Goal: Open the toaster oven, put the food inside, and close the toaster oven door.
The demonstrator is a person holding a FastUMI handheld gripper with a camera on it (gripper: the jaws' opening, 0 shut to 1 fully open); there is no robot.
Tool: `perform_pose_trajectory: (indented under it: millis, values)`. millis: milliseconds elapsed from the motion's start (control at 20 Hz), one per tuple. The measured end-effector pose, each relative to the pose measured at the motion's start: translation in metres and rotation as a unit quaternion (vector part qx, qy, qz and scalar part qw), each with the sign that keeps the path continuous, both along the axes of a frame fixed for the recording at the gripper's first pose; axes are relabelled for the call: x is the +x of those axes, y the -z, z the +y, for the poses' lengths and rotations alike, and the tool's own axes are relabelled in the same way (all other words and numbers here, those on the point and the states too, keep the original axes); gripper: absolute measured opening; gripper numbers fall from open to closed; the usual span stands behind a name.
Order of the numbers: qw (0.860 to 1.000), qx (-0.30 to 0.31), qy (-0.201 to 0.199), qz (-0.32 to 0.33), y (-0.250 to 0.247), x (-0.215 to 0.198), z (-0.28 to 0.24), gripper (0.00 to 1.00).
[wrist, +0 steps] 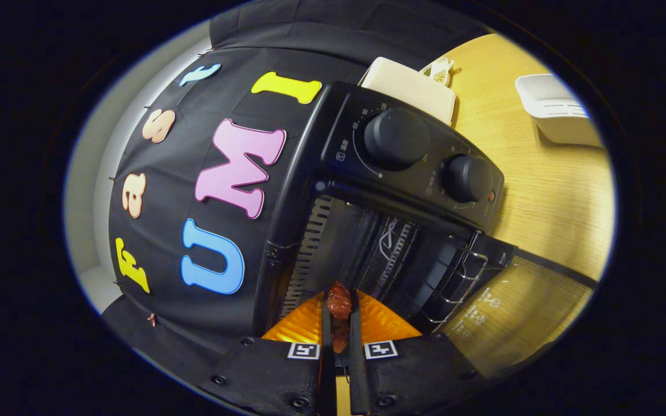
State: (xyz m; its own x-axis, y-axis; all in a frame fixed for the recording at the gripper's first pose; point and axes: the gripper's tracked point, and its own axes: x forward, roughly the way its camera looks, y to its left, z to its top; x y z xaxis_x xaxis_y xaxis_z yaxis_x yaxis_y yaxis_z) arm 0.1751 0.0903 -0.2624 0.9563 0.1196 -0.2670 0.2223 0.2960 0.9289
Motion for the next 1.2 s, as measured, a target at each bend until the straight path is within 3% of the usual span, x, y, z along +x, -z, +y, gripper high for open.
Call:
perform_pose_trajectory:
  millis: [450,600,650,850,950,1100,1200]
  values:
    - [0.995,-0.099,-0.011,0.024,0.013,0.007,-0.004,0.13]
    - [0.986,-0.165,-0.021,0.032,0.016,0.002,-0.002,0.17]
    - [0.981,-0.188,-0.026,0.034,0.016,0.0,-0.004,0.21]
    - [0.967,-0.249,-0.046,0.033,0.01,-0.01,-0.005,0.97]
    - [0.95,-0.302,-0.064,0.045,0.01,-0.019,-0.008,0.98]
    - [0.914,-0.394,-0.097,0.027,-0.009,-0.03,-0.007,0.98]
    - [0.899,-0.418,-0.129,0.022,-0.018,-0.042,0.001,0.98]
